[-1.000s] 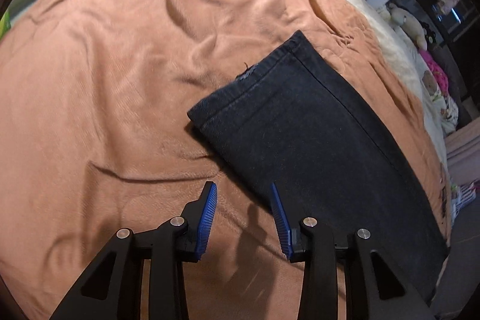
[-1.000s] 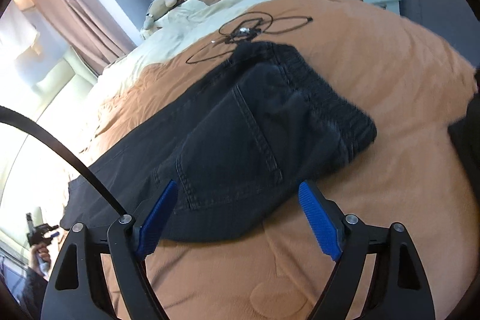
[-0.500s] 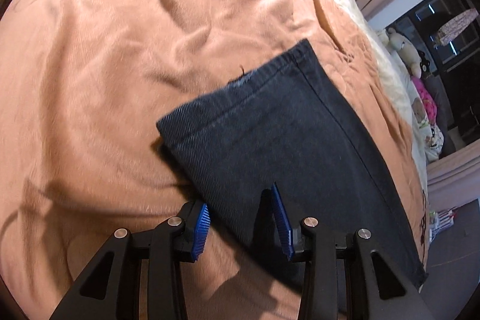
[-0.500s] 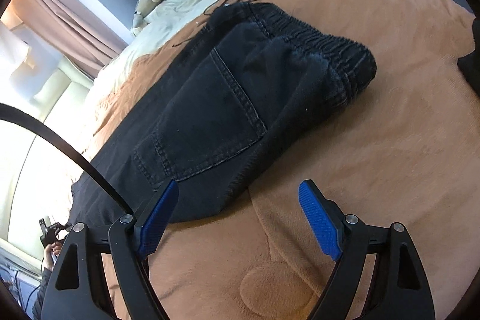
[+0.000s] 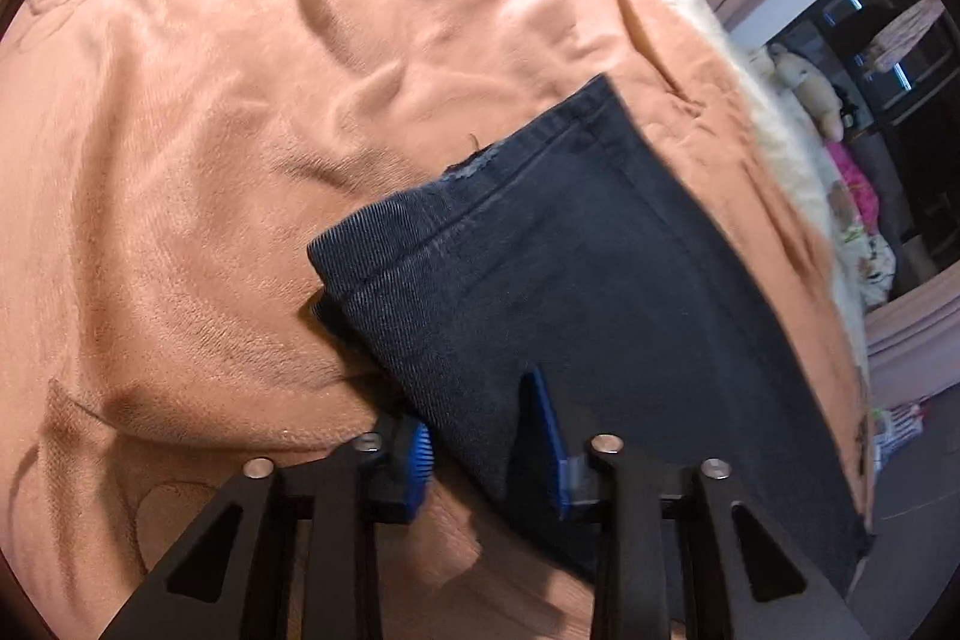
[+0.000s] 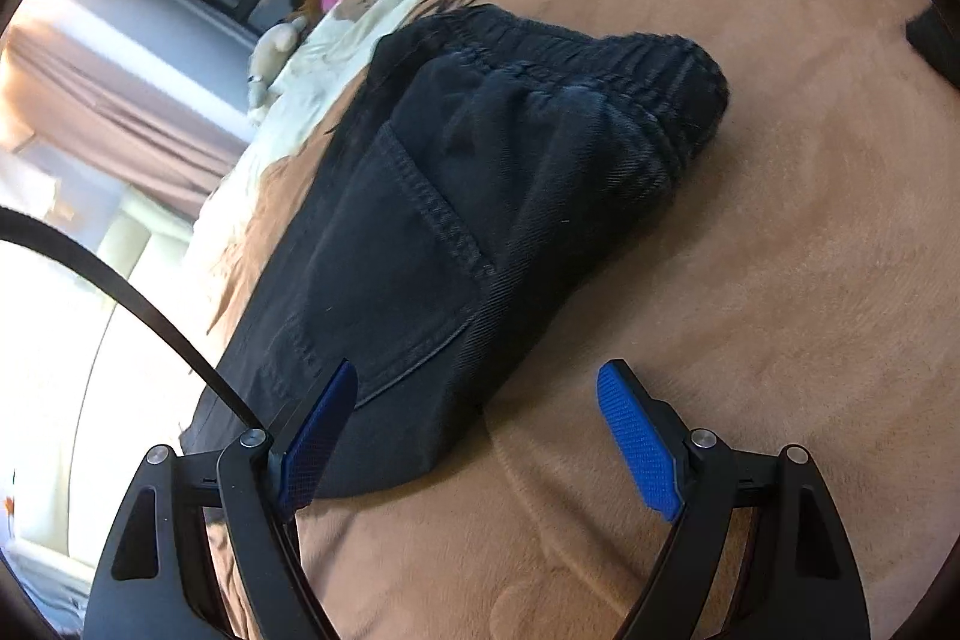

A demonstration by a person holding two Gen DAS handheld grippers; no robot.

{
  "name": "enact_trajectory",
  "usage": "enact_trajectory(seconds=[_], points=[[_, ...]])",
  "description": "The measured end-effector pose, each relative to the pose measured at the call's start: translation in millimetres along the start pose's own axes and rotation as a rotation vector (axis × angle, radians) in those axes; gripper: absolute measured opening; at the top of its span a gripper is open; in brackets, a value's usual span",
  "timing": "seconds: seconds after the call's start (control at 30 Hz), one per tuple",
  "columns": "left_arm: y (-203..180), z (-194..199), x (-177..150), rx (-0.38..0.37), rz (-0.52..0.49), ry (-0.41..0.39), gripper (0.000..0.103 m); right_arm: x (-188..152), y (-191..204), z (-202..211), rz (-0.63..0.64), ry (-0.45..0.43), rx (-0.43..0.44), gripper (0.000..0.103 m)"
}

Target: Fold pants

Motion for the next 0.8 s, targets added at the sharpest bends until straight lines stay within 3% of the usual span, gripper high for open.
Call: enact_trajectory(seconds=[0.13,0.3,0.37,0.43,0.53,0.8], points=[[-2.2,-1.0,4.1,0.034,-0.021,-0.024,0.017,0.1,-5.8,-5.7,-0.022,-0.023,-0.016,0.068],[-4.3,-2.4,7.5,0.049,-0.017,-0.042,0.008,14.0,-5.1,-16.4,-0.054,-0.046,-0.019,0.063],[-8.3,-2.1,9.1,0.071,-0.032,-0.054,0.007,20.3,-8.1,-22.4,-0.065,-0.061,-0.036,0.053],[-12.0,2.0,12.2,0.082,-0.043,-0.071,0.006,22.5,-10.0,-25.2,-0.078,-0.063,-0.051,0.029],[-16.4,14.4,20.4,0.056,-0.027,-0.103,0.006,22.5,-2.2,-23.5,-0.069,-0.052,-0.058,0.016],[-37.6,71.5,35.3,0.005,-0.061,-0.173,0.005,9.3,37.6,18.0,-0.019,-0.136,-0.045,0.012]])
Point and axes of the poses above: each gripper's, at about its wrist camera, not at the fingertips, and z roughly against the way its jaws point, y to its left, x to its top, the point moved 6 cm from there along -z, roughly the way its jaws point, and after that the axes turned 6 degrees about z, right-handed, at the moved point
